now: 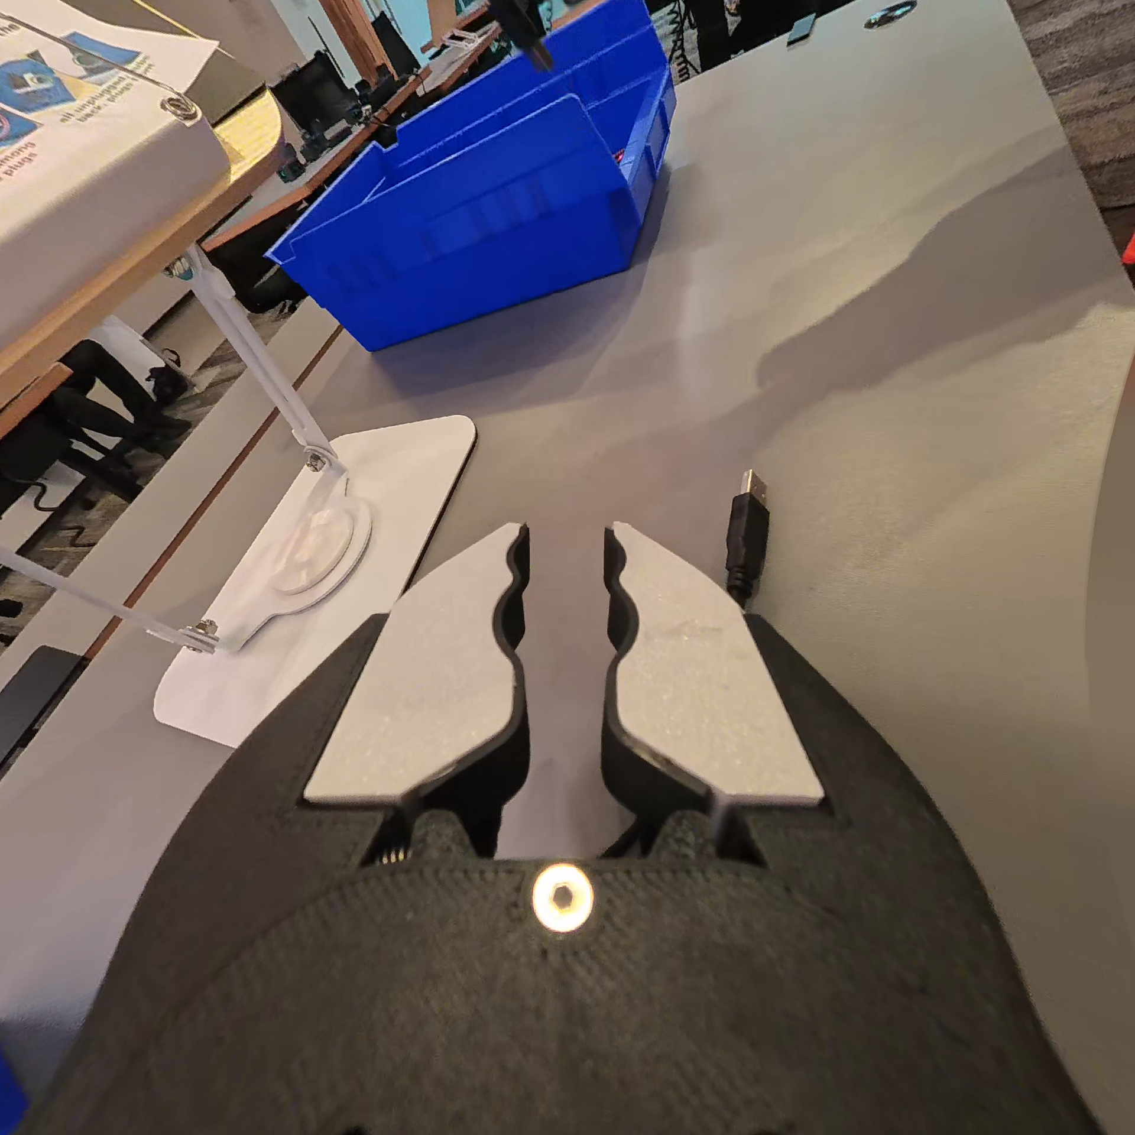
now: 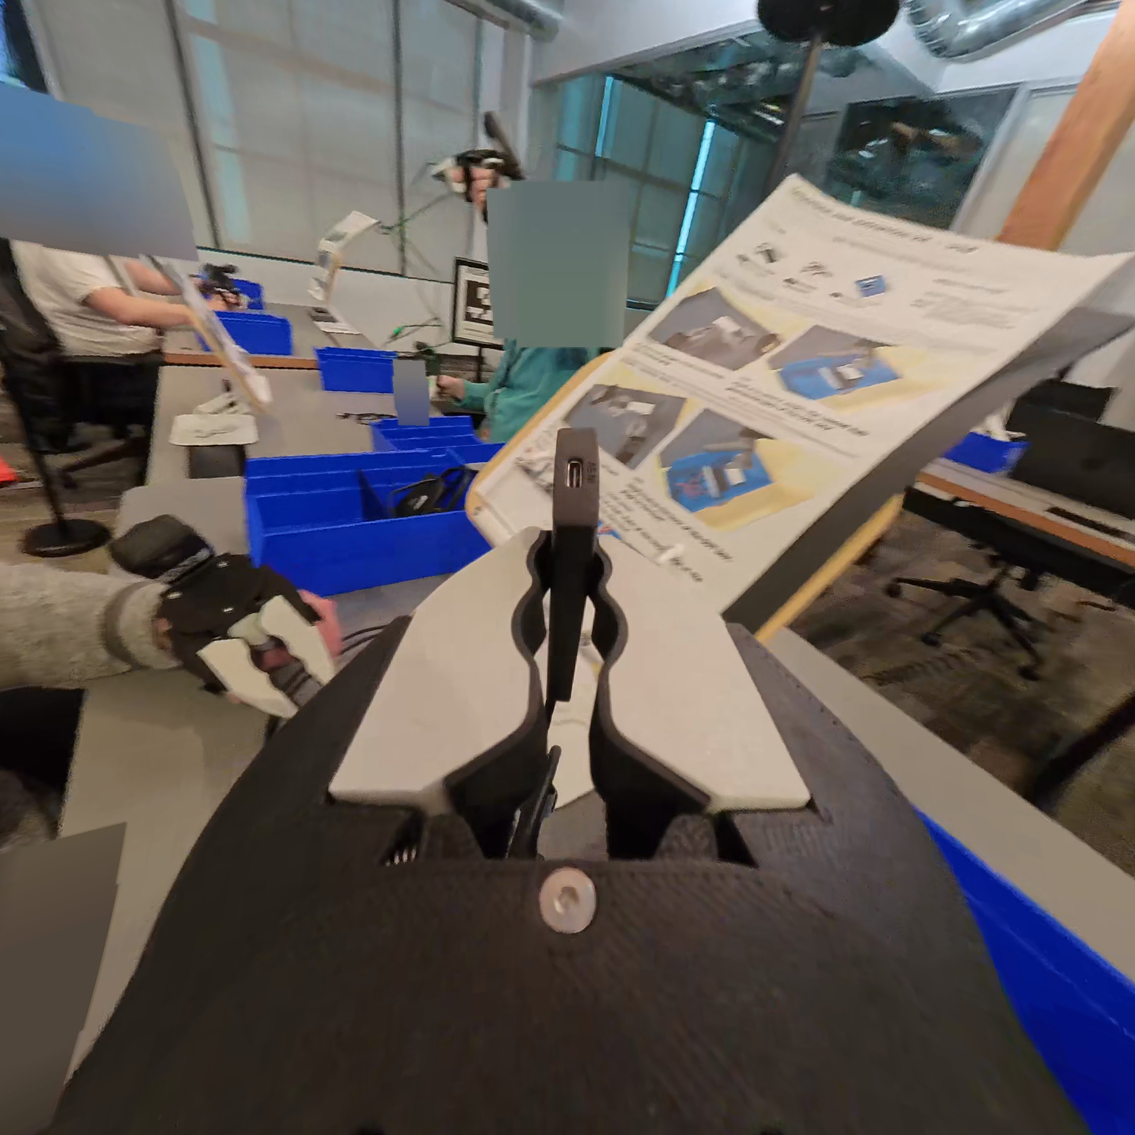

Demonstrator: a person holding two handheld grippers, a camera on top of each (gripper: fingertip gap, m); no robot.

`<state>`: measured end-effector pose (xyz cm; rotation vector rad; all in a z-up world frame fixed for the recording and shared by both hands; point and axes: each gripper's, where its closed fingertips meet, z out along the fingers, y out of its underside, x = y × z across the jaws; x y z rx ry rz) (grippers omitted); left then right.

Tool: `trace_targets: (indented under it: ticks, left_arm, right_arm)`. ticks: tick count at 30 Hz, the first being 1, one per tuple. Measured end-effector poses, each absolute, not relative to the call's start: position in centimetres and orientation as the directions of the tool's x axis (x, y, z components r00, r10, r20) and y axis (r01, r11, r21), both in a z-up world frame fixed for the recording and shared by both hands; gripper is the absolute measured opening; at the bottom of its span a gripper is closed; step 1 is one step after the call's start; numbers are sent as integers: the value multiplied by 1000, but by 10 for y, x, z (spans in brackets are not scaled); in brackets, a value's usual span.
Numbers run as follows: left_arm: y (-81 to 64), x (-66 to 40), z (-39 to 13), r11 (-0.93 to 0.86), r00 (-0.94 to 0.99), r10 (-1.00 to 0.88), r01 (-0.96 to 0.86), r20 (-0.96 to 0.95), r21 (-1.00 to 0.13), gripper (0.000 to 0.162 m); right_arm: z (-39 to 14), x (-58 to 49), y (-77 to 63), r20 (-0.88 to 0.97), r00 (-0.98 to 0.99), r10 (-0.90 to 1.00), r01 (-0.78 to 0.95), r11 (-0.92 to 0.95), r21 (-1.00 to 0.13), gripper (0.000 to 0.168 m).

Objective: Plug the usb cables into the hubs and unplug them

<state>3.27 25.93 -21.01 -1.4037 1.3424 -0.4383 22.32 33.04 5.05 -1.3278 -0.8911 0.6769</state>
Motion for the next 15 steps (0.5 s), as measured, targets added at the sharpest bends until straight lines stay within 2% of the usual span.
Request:
trace_targets:
  ticks: [5, 15]
  left_arm:
    - [260, 32, -208, 229, 299, -871, -454, -390, -861, 21]
    - [262, 31, -206, 229, 307, -869, -445, -388, -866, 20]
  right_arm:
    - [72, 263, 377, 136, 627, 767, 73, 116, -991, 12]
    - [67, 302, 438, 67, 734, 676, 34, 61, -998, 11]
